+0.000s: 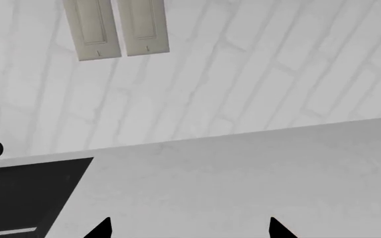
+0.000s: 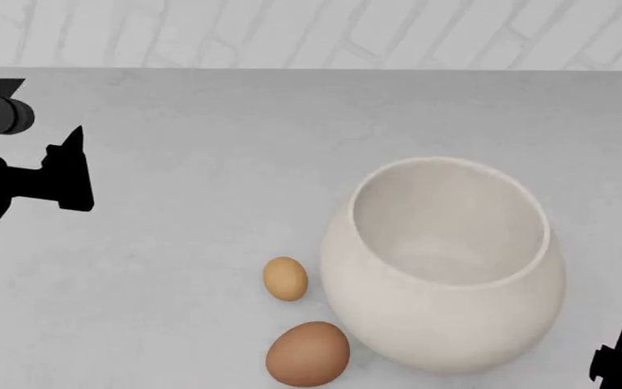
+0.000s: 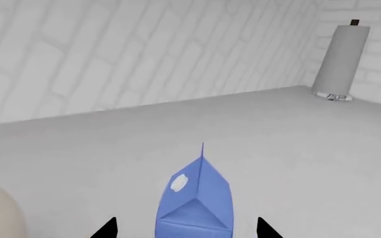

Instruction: Place the eggs and milk next to the bowl.

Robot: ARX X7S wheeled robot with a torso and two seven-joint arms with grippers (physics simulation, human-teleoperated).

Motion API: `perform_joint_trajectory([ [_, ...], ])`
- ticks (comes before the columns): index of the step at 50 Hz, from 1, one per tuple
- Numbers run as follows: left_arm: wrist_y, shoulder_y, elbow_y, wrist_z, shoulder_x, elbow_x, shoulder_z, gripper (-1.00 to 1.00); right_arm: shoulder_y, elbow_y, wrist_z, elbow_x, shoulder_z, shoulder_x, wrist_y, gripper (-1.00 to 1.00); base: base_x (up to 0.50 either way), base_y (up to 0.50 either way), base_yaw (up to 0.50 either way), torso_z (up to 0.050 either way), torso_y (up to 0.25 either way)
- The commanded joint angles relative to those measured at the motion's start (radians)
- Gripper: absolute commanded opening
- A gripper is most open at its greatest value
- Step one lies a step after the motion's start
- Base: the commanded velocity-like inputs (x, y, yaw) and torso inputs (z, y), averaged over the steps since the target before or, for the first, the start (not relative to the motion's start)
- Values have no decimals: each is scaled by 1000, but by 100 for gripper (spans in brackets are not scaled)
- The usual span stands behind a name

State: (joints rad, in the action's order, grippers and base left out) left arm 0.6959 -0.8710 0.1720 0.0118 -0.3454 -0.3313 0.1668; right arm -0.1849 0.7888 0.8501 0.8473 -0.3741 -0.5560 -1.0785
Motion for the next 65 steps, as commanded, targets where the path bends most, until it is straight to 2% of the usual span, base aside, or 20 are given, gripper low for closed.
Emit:
perform_joint_trajectory([
  [1,-2,2,0,0,-5,-1,3,100,3,-61,-22,-52,38,-2,44,100,0,0,0,0,0],
  [15,-18,17,7,1,-16,-3,-2,100,-43,-168,-54,-112,115,-12,85,100,0,0,0,0,0],
  [52,-29,18,16,0,-25,-2,9,100,-49,-274,-74,-167,143,-12,150,100,0,0,0,0,0],
  [53,-32,17,19,1,-25,-1,9,100,-48,-269,-69,-168,143,-12,147,-100,0,0,0,0,0],
  [65,-29,14,18,-2,-22,-3,14,100,-35,-267,-69,-170,134,-14,158,-100,1,0,0,0,0],
])
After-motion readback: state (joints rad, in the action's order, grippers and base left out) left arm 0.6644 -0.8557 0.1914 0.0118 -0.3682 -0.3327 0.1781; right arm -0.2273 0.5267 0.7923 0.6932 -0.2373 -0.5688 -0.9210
